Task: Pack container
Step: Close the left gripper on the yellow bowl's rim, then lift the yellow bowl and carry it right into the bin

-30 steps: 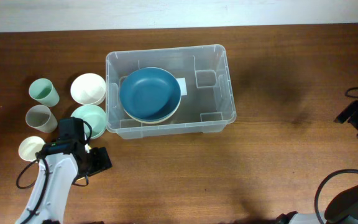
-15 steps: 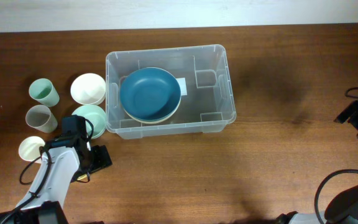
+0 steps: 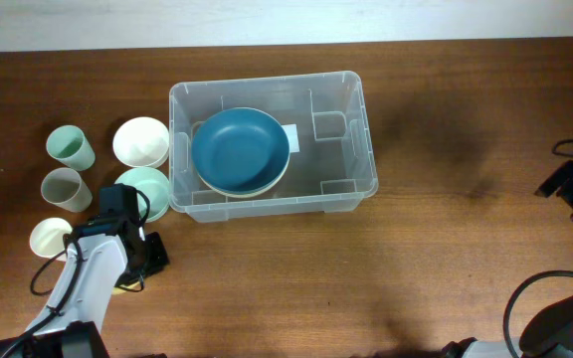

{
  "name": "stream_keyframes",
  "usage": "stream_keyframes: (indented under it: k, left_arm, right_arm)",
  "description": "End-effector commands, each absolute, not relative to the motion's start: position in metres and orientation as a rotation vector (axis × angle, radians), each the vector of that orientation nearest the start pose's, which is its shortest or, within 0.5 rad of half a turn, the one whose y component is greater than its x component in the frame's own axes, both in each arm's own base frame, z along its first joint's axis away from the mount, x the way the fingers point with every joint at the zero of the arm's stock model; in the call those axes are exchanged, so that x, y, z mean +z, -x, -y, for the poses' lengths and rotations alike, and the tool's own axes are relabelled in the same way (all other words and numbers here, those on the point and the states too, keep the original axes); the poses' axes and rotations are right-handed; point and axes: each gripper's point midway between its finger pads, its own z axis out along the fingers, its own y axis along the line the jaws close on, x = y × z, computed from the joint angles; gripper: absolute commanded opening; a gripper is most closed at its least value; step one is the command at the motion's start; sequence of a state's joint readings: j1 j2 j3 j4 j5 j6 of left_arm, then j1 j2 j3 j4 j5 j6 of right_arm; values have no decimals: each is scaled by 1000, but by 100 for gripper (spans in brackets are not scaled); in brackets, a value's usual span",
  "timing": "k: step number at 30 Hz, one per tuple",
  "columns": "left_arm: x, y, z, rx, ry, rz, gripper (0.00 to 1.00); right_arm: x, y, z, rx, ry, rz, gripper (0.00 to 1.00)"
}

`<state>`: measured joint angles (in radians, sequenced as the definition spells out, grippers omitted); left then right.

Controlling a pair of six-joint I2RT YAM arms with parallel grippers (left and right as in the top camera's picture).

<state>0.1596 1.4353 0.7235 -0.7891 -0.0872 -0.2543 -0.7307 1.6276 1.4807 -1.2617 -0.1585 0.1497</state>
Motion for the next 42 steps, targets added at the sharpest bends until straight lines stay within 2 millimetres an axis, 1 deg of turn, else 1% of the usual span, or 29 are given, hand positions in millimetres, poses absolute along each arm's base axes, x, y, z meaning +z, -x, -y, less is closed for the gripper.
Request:
stream_keyframes:
  k: [1, 4, 5, 10, 13, 16, 19, 22, 25, 28, 30, 31, 34, 36, 38, 39, 41, 42]
  left_arm:
    - [12, -215, -51, 142, 634, -3022, 17]
    - [12, -214, -50, 137, 634, -3025, 4]
    - [12, -214, -50, 137, 634, -3028, 1]
    - [12, -210, -49, 139, 637, -3045, 1]
    - [13, -210, -49, 139, 636, -3043, 1]
    - [19, -219, -51, 136, 634, -3022, 1]
    - [36, -237, -53, 131, 634, -2977, 1]
    - [62, -256, -56, 124, 644, -2925, 1]
    - [92, -274, -59, 117, 635, -2868, 1]
    - [122, -288, -62, 110, 626, -2811, 1]
    - [144, -297, -63, 103, 617, -2756, 1]
    - [163, -305, -63, 94, 604, -2702, 1]
    - [198, -320, -54, 48, 550, -2607, 1]
    - [224, -332, -39, -13, 484, -2542, 1]
    - [249, -343, -19, -57, 401, -2481, 1]
    - [265, -351, -4, -82, 340, -2439, 1]
    - [290, -363, 24, -132, 238, -2362, 1]
    - [304, -370, 42, -167, 178, -2310, 1]
  right_arm:
    - [165, -260, 197, 149, -1223, -2650, 99]
    - [165, -260, 197, 149, -1223, -2650, 99]
    - [165, -260, 197, 149, -1223, -2650, 99]
    - [165, -260, 197, 149, -1223, -2650, 99]
    - [165, -260, 197, 149, -1223, -2649, 99]
    - [165, -260, 197, 149, -1223, -2650, 99]
    - [165, -260, 197, 149, -1223, -2649, 99]
    - [165, -260, 197, 149, -1223, -2649, 99]
    - [165, -260, 197, 149, -1223, -2650, 99]
    - [165, -260, 197, 149, -1223, -2649, 99]
    - [165, -260, 197, 149, -1223, -2650, 99]
    - [165, -260, 197, 149, -1223, -2649, 99]
    - [165, -260, 197, 149, -1223, -2649, 99]
    - [165, -260, 197, 149, -1223, -2650, 99]
    - [165, -260, 197, 149, -1223, -2649, 99]
    - [165, -260, 197, 149, -1223, -2650, 99]
    - [165, -260, 197, 149, -1223, -2649, 99]
    - [165, -260, 197, 149, -1223, -2650, 99]
